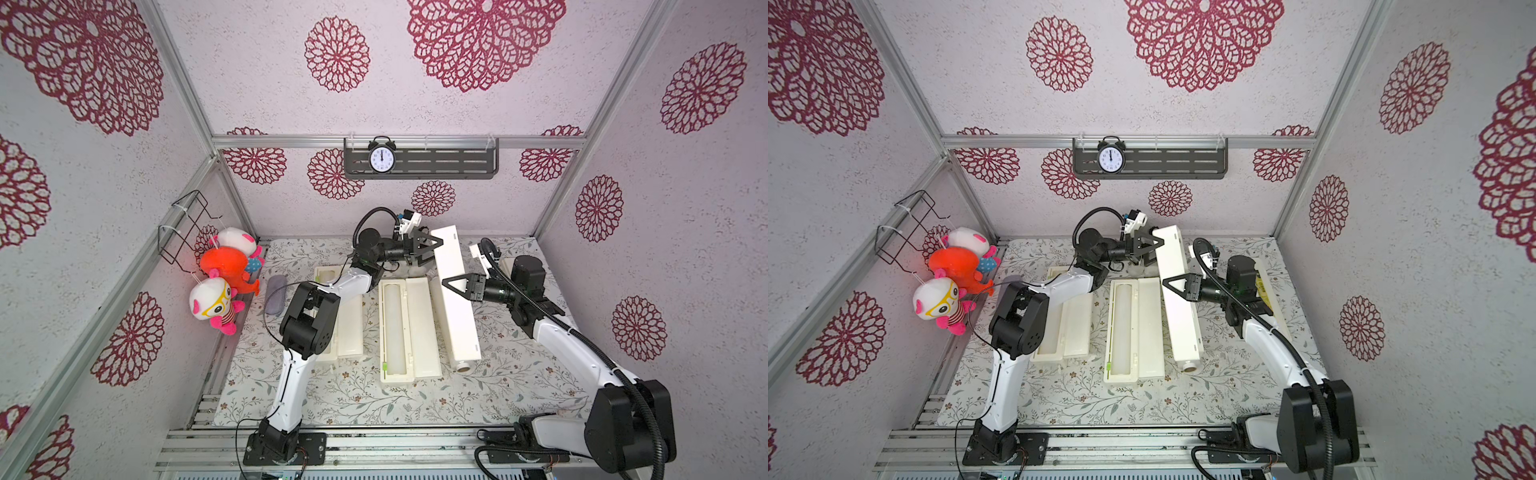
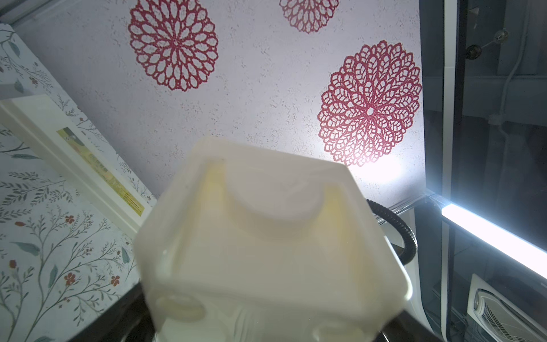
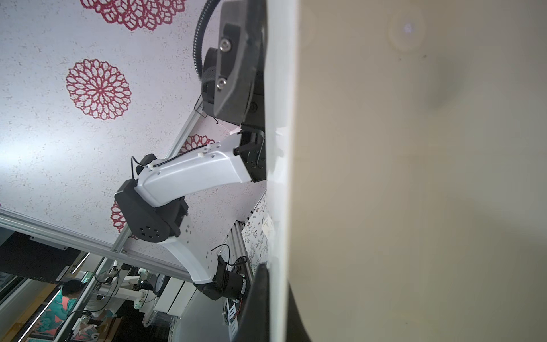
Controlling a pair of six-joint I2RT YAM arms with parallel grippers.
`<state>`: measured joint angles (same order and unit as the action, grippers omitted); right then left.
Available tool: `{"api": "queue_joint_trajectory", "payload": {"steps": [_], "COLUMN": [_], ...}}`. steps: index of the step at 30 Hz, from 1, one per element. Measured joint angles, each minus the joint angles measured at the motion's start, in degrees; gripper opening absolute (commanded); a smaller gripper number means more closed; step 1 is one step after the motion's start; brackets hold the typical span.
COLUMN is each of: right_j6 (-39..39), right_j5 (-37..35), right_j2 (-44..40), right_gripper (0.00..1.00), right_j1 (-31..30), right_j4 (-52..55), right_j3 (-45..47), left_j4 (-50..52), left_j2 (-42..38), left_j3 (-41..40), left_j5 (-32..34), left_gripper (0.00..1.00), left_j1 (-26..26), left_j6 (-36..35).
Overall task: Put plastic wrap rolls into dispensers
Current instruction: Place the plastic wrap cutting box at the center of the board.
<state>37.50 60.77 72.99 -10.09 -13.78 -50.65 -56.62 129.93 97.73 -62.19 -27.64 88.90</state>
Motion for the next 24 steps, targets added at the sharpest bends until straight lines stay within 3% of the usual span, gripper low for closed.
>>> {"api": "queue_joint_trajectory", "payload": {"steps": [8,11,17,24], "right_j6": [1.46,-2.64,-15.58,-24.52], "right_j5": [-4.85,-8.15,-23.23,-44.22], "right_j2": [-0.48,-0.39,3.32,16.09], "right_gripper": [0.00,0.00,0.00,0.00], "right_j1": [7.04,7.04,6.54,4.22], "right_j4": [2.49,9.68,27.21,37.81], "right_j3": [1.05,-0.79,-8.59,-13.00], "left_j4": [5.70,7.10,15.19,27.12], "left_j2": [-2.29,-2.99,-5.84,-13.18], "left_j3": [-2.19,-3.32,-5.99,-11.45], "left_j5": [2.23,3.19,4.76,8.83], "left_gripper": [0.98,0.98,0.98,0.98], "left_j1": [4.42,5.51,5.09,5.27], "left_j6": [-4.59,-5.90,-12.02,-21.94]}}
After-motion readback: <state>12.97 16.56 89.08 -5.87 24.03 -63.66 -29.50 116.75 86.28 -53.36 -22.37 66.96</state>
